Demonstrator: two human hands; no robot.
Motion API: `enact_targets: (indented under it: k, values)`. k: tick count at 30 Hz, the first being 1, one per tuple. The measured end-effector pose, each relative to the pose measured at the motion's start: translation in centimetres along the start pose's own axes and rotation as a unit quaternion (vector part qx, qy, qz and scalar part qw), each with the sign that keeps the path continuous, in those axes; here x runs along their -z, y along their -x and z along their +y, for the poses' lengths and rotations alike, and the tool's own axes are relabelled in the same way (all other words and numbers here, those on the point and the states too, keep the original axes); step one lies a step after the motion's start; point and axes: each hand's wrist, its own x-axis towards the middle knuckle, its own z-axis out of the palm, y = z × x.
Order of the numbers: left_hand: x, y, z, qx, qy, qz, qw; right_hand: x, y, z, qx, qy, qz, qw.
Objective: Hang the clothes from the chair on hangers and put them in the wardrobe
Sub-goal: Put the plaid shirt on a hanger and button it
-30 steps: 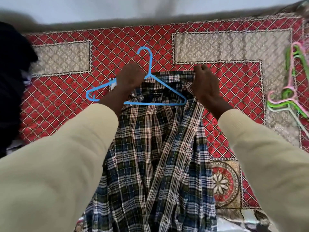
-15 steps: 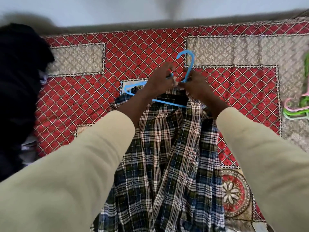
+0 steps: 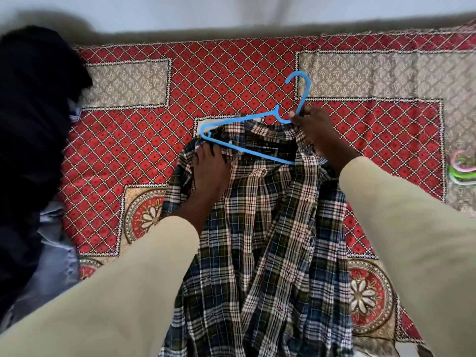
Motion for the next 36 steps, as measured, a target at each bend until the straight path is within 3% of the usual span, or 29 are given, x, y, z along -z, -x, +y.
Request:
enact_targets:
  k: [3,6,10,13,16,18,20,23,26,28,31,34,36]
  values:
    - [1.6,-0.9,-0.4,-0.020,0.102,0.047,0.994,0.5,0.1,-0.1,0.006,-0.003,-0.022,1.000]
    - [3.9,-2.9,-3.0,0.084,0.241,0.056,0.965,1.1,0.6,-0.4,0.000,0.001,-0.056,0.998]
    - [7.0,-6.3,-6.8,0.203,0.260,0.056,0.943,0.6,0.7,-0.1,0.009,0.061,-0.074,0.995]
    - [9.3,-6.8,-6.5,0.201,0.285,0.103,0.931,-1.5,0.2,1.0,0.044,0.153,-0.030,0.987]
    - [10.8,-4.4,-2.9,0.158,0.346,0.143,0.914,-3.6,-0.6,1.7,0.013,0.169,0.032,0.985]
    - [10.3,-1.4,0.2,0.107,0.406,0.115,0.900,-4.6,-1.4,1.8,0.000,0.170,0.072,0.983]
    - [8.5,1.4,2.7,0.017,0.435,0.041,0.899,-5.3,-2.3,1.5,-0.013,0.177,0.106,0.978]
    - [5.3,3.6,4.9,-0.086,0.383,-0.136,0.909,-6.3,-3.0,1.1,-0.018,0.171,0.105,0.980]
    - [3.6,4.5,4.6,-0.139,0.319,-0.187,0.919,-6.2,-2.5,1.1,-0.014,0.217,0.108,0.970]
    - [3.2,4.9,3.2,-0.135,0.306,-0.176,0.926,-5.5,-0.6,0.9,0.000,0.257,0.177,0.950]
    - [2.8,6.5,1.3,-0.131,0.317,-0.171,0.924,-4.9,4.7,1.8,0.072,0.227,0.275,0.932]
    - [1.8,9.0,-0.4,-0.125,0.277,-0.056,0.951,-6.4,11.1,5.3,0.150,0.248,0.243,0.926]
    - [1.1,12.0,-0.9,-0.053,0.278,0.031,0.959,-7.8,16.1,8.0,0.138,0.271,0.185,0.934]
